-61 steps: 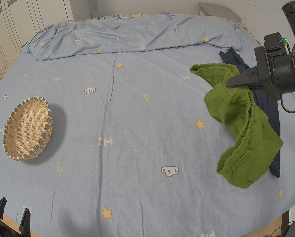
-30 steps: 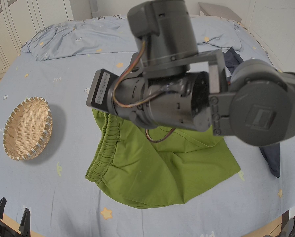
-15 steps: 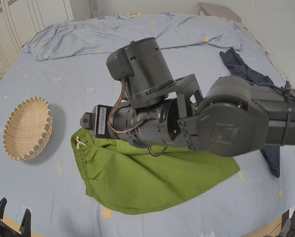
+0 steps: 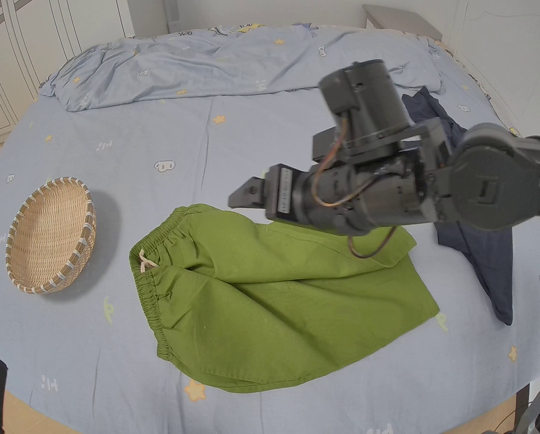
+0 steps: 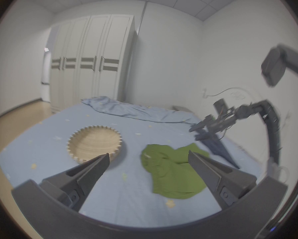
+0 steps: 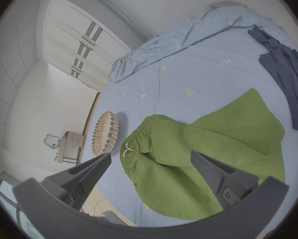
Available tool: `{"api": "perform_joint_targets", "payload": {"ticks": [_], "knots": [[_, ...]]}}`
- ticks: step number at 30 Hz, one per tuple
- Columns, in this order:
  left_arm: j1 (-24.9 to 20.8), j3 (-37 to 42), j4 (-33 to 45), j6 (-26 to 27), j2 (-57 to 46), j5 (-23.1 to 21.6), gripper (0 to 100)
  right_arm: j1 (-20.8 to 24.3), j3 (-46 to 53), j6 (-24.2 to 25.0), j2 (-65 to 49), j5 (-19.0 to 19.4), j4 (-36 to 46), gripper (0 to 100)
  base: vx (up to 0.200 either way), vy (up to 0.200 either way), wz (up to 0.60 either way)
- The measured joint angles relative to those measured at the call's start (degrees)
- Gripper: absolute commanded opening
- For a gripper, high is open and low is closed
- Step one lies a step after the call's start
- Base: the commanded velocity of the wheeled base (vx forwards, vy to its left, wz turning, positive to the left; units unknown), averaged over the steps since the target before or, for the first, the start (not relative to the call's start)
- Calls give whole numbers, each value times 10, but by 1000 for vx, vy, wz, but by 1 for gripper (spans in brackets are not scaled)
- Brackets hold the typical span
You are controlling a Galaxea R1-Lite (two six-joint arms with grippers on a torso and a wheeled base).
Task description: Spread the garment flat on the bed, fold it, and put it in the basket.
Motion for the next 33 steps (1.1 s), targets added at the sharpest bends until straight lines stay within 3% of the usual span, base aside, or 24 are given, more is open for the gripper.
{"api": "perform_joint_targets", "payload": {"ticks": [3, 6, 10, 12, 19, 25, 28, 29, 33], "knots": [[-33, -43, 9, -56, 56, -29, 100, -37, 66, -1, -48, 40, -2, 100, 0, 0, 0], [-62, -59, -19, -147, 121, -53, 100, -83, 128, -2, -97, 82, -12, 100, 0, 0, 0], [-91, -26, -135, -244, 214, -87, 100, -151, 200, -3, -154, 137, -26, 100, 0, 0, 0], [-100, 5, -203, -262, 260, -103, 100, -184, 229, -5, -177, 162, -33, 100, 0, 0, 0], [-115, 95, -342, -267, 443, -146, 100, -294, 316, -30, -238, 246, -55, 100, 0, 0, 0], [-100, 141, -441, -226, 611, -194, 100, -358, 369, -49, -271, 310, -75, 100, 0, 0, 0], [-81, 162, -484, -203, 692, -250, 100, -380, 391, -57, -282, 333, -86, 100, 0, 0, 0], [-59, 175, -515, -189, 739, -302, 100, -392, 404, -61, -288, 346, -94, 100, 0, 0, 0], [-14, 190, -583, -173, 801, -359, 100, -412, 424, -66, -298, 363, -107, 100, 0, 0, 0]]}}
